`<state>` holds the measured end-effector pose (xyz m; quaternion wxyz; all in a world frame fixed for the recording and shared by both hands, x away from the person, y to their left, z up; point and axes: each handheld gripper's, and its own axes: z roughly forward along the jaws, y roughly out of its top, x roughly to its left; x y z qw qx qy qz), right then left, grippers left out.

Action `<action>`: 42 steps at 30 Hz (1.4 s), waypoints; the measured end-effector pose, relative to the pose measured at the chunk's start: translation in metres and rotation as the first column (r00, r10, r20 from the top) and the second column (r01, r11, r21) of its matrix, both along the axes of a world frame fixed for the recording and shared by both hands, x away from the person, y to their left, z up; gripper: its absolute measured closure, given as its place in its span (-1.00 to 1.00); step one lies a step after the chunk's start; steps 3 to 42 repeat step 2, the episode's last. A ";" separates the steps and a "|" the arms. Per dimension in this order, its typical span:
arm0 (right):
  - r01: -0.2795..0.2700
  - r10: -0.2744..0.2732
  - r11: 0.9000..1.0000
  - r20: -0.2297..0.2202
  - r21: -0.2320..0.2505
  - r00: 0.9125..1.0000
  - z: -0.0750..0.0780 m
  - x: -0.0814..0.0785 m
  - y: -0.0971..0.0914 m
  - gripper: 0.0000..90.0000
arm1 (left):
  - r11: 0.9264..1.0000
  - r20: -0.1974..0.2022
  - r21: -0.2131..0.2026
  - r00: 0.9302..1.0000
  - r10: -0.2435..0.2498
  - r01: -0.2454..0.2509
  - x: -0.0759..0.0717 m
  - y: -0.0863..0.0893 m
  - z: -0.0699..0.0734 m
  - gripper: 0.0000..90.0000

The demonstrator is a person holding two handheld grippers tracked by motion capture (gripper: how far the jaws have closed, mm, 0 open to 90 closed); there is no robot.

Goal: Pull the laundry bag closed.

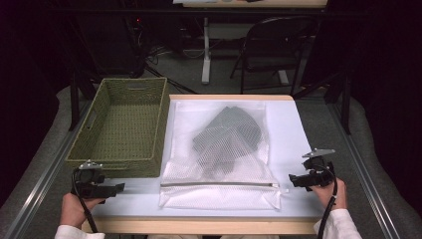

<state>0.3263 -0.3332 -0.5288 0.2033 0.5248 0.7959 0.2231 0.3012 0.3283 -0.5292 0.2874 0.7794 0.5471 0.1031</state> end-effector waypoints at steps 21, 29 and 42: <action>-0.007 0.006 1.000 -0.014 -0.011 1.000 -0.003 0.002 0.001 -0.94 | 1.000 -0.007 0.000 1.000 0.002 -0.002 0.001 -0.001 0.000 -0.74; -0.007 0.006 1.000 -0.014 -0.011 1.000 -0.003 0.002 0.001 -0.94 | 1.000 -0.007 0.000 1.000 0.002 -0.002 0.001 -0.001 0.000 -0.74; -0.007 0.006 1.000 -0.014 -0.011 1.000 -0.003 0.002 0.001 -0.94 | 1.000 -0.007 0.000 1.000 0.002 -0.002 0.001 -0.001 0.000 -0.74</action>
